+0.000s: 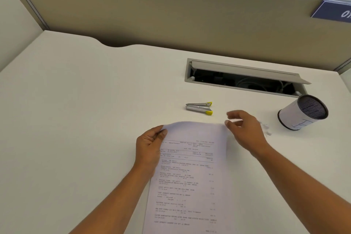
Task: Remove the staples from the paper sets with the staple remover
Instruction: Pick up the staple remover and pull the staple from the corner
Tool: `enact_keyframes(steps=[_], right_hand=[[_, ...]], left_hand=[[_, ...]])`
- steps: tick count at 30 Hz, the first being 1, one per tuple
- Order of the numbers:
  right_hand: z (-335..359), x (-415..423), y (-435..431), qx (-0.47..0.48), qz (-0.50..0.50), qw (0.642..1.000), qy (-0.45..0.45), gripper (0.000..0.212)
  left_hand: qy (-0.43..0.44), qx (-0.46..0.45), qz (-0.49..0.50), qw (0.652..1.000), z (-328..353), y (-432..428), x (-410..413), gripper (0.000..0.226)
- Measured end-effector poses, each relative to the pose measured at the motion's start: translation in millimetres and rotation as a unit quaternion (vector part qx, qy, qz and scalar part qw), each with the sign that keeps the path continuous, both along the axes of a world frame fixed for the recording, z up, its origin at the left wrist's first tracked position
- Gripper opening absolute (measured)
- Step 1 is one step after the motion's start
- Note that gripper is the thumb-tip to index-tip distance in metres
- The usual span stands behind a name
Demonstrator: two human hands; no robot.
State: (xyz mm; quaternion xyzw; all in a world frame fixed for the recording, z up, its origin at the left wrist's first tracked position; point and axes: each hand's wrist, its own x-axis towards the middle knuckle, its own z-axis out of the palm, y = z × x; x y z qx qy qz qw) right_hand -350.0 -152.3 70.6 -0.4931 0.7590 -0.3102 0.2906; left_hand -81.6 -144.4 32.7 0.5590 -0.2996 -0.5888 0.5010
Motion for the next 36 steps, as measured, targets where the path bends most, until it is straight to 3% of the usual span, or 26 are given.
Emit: enact_keyframes(steps=[3,7,13,17,20,24,27,29,31,33,36], right_hand=[[-6.7,-2.3,-40.1,0.040,0.094,0.989,0.102,0.037],[-15.5,-0.5,-77.7,0.078,0.170,0.967,0.172,0.061],[-16.3,-1.2,-89.5,0.032,0.196,0.962,0.187,0.041],[-9.8,1.3,-88.9,-0.048,0.140,0.985,0.090,0.033],[6.7,9.6,-88.2,-0.086,0.094,0.990,-0.062,0.031],[38.0,27.3,-79.3,-0.139,0.097,0.943,-0.286,0.035],[51.1,46.4,-70.4,-0.132,0.154,0.922,-0.331,0.037],[52.0,58.9,-65.5,-0.099,0.225,0.938,-0.242,0.030],[49.5,67.7,-63.3,-0.062,0.312,0.945,-0.076,0.033],[48.3,74.6,-62.4,-0.044,0.389,0.918,0.062,0.042],[47.2,84.9,-59.6,-0.019,0.466,0.868,0.169,0.046]], left_hand=[[-0.011,-0.005,-0.006,1.000,-5.9,-2.1,-0.6,0.020],[-0.014,-0.013,-0.009,1.000,-10.8,-6.3,0.0,0.021],[-0.021,-0.021,-0.012,0.999,-9.4,-6.7,-2.8,0.020],[-0.016,-0.022,-0.014,1.000,-6.9,-8.2,-1.0,0.022],[-0.018,-0.029,-0.011,0.999,-6.6,-7.7,-0.6,0.022],[-0.007,-0.031,-0.019,0.999,-8.2,-3.2,1.6,0.014],[-0.012,-0.037,-0.019,0.999,-9.6,-3.4,3.1,0.014],[-0.011,-0.039,-0.006,0.999,-8.6,-4.1,2.7,0.017],[-0.013,-0.040,0.006,0.999,-7.3,-5.0,3.0,0.017],[-0.011,-0.034,0.006,0.999,-7.4,-4.3,4.2,0.017],[0.005,-0.033,0.005,0.999,-10.1,-3.5,6.6,0.021]])
